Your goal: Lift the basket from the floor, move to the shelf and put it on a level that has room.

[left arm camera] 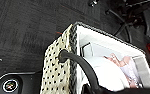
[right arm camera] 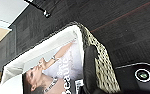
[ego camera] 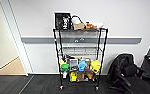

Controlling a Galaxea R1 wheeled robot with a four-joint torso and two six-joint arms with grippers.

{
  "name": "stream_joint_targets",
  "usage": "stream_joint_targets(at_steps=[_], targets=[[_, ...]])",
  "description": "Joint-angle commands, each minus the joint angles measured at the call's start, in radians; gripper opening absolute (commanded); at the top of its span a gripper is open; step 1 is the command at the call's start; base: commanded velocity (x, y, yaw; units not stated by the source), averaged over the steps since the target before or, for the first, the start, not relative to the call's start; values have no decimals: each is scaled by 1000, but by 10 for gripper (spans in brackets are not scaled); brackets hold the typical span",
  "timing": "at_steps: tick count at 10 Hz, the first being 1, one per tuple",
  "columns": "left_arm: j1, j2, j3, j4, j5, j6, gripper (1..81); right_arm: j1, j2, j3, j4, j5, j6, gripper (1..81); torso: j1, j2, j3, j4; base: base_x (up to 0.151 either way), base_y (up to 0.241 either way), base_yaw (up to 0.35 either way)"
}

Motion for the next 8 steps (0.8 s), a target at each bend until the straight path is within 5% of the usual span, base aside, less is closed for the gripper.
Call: stream_joint_targets(at_steps=[1,8], targets=[[-106,-14,25,11,22,8,10,99,-16,16,0,-1,10,10,0,0,0,0,100,0,0],[-106,-14,24,10,22,8,10,113,-10,15,-8,-2,9,10,0,0,0,0,99,0,0]])
